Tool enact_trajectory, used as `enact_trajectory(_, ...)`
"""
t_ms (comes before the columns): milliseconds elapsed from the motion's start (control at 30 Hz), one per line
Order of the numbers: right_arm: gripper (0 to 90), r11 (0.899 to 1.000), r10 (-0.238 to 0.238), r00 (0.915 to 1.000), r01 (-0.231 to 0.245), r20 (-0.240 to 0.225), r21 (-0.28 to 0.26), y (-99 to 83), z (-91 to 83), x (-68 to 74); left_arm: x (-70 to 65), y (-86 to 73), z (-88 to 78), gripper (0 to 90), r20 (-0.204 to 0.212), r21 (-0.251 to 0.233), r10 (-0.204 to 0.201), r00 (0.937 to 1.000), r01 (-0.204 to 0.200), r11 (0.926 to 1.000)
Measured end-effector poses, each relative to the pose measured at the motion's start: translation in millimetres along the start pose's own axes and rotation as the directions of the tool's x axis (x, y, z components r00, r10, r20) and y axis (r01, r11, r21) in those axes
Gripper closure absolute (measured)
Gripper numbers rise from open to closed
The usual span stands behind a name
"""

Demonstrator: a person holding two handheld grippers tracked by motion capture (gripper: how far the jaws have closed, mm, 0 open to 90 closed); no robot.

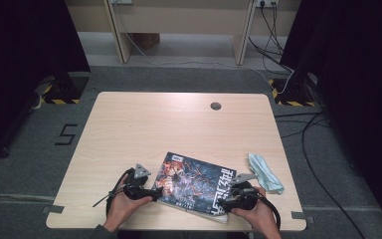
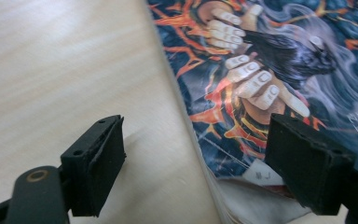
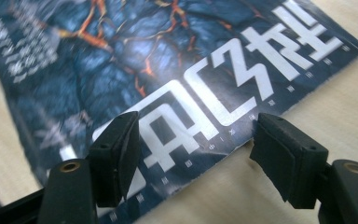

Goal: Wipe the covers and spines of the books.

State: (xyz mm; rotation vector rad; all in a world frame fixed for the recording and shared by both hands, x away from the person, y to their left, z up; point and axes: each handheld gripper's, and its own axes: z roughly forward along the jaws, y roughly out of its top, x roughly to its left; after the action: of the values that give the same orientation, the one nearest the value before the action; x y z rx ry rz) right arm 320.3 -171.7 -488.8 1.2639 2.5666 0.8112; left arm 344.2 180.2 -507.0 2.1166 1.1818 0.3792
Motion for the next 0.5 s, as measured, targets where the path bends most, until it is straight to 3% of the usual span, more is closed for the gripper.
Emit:
enact_trajectory(167, 35.2, 0.999, -0.031, 0.9995, 0.031, -0.012, 0.025, 2.0, -3.5, 9.3, 9.0, 6.6, 6.0, 19.0, -0.026, -0.009, -0.019, 0.9995, 0.019, 0.9998)
enact_trajectory(200, 34.6, 1.0, -0.009, 0.9999, 0.009, 0.008, -0.012, 3.6, -7.5, 8.5, 12.7, 9.2, 9.0, 18.9, -0.036, -0.018, -0.035, 0.9987, 0.035, 0.9992)
enact_trajectory(233, 34.6, 1.0, -0.009, 0.9999, 0.009, 0.008, -0.012, 3.6, -7.5, 8.5, 12.7, 9.2, 9.0, 18.8, -0.036, -0.018, -0.035, 0.9987, 0.035, 0.9992)
enact_trajectory(267, 34.7, 0.998, 0.009, 0.9997, -0.007, 0.022, -0.063, 6.5, -13.7, 2.0, 16.8, 12.5, 12.3, 18.3, -0.044, -0.021, -0.048, 0.9979, 0.047, 0.9987)
enact_trajectory(300, 34.7, 0.998, 0.009, 0.9997, -0.007, 0.022, -0.063, 6.5, -13.7, 2.0, 16.8, 12.5, 12.3, 18.2, -0.044, -0.021, -0.048, 0.9979, 0.047, 0.9987)
enact_trajectory(333, 35.4, 0.994, 0.025, 0.9993, -0.022, 0.027, -0.107, 7.9, -16.4, -3.9, 18.6, 16.7, 16.2, 18.2, -0.071, -0.031, -0.056, 0.9959, 0.053, 0.9981)
enact_trajectory(367, 35.9, 0.992, 0.033, 0.9991, -0.029, 0.026, -0.123, 8.7, -16.5, -7.4, 18.6, 16.7, 16.2, 18.2, -0.071, -0.031, -0.056, 0.9959, 0.053, 0.9981)
enact_trajectory(400, 37.3, 0.99, 0.038, 0.9989, -0.034, 0.028, -0.134, 9.7, -16.0, -10.3, 18.6, 21.5, 20.1, 18.3, -0.104, -0.042, -0.039, 0.9938, 0.035, 0.9985)
enact_trajectory(500, 39.6, 0.99, 0.021, 0.9996, -0.018, 0.021, -0.137, 13.8, -12.6, -17.9, 18.3, 26.1, 24.9, 19.3, -0.127, -0.058, -0.031, 0.9914, 0.023, 0.998)
